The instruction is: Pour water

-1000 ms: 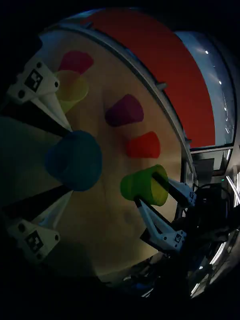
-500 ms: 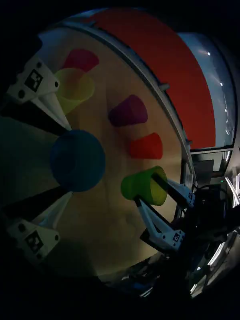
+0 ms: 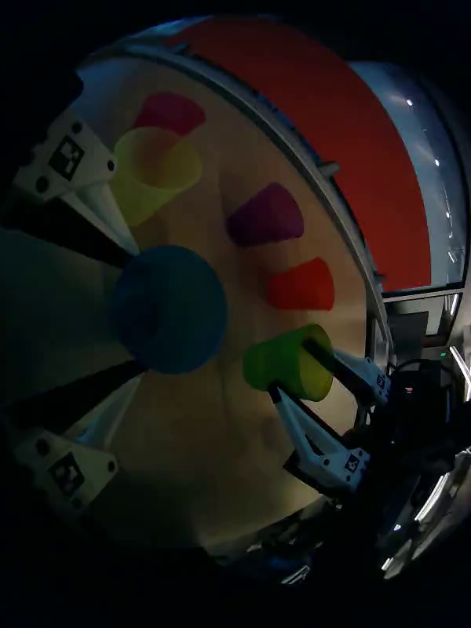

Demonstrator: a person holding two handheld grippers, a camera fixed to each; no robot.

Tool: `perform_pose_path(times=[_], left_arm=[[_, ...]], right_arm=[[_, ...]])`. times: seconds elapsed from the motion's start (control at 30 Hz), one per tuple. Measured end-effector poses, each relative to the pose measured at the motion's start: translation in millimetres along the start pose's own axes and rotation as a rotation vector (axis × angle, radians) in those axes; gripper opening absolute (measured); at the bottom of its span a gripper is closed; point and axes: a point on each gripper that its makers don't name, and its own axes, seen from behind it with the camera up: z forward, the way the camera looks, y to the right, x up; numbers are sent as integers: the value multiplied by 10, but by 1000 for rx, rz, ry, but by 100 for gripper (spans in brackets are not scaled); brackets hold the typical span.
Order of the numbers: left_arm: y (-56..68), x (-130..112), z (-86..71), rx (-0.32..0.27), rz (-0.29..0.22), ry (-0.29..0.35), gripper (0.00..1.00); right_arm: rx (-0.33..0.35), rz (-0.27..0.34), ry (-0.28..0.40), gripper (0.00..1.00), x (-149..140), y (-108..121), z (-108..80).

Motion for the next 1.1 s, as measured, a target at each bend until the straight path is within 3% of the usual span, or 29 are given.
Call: perform_pose_path(times=[0.3,1.1], left_arm=[[-45,-75,-65,14,-28,-1,83],[31,-215,-251,39,-72,5,83]], right_arm=[[9,3,-8,89,-75,-39,81],[3,-2,-12,91,-166,-82,149]])
